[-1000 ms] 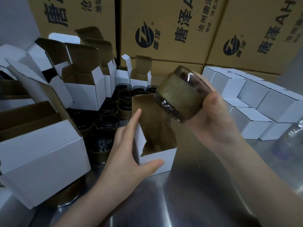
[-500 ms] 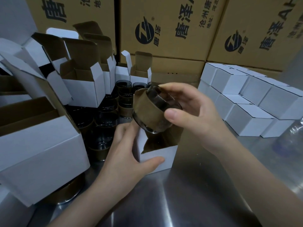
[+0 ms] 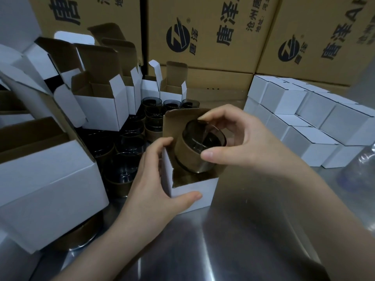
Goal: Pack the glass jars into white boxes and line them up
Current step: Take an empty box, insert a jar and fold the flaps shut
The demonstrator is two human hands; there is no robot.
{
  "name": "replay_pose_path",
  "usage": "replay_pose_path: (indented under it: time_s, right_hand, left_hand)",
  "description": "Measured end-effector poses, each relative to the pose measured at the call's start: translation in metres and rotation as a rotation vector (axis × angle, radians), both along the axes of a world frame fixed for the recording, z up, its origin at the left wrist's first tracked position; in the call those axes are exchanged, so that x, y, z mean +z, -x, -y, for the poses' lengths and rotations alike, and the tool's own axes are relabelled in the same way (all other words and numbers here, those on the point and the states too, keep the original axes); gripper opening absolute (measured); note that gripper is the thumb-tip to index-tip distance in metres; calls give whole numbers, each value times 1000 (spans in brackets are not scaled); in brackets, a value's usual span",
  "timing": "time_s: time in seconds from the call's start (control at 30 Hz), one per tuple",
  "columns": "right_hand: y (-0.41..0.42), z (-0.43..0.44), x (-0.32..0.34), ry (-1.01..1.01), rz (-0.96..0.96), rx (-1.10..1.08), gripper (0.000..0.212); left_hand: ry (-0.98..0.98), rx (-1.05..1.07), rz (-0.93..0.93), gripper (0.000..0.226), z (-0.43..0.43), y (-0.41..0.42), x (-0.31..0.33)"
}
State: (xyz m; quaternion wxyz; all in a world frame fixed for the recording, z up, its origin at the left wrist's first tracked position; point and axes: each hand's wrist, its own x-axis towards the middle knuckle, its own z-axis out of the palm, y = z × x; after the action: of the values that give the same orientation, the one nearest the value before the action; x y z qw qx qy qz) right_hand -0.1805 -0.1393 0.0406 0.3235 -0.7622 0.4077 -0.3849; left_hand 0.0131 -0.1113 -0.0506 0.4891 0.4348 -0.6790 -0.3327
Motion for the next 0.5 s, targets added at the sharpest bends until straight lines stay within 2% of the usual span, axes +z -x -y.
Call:
replay_pose_path:
  time_s: [0.13, 0.3, 0.5]
  right_hand:
    - [-8, -2, 0, 8, -143, -95, 56]
    - [-17, -6, -1, 49, -302, -175, 50]
    - [-28, -8, -7, 92, -426, -261, 58]
  left_hand:
    - [6, 1, 10, 93, 1, 0, -1]
    - [14, 11, 23, 94, 2, 0, -3]
    - [20, 29, 35, 95, 1, 1, -3]
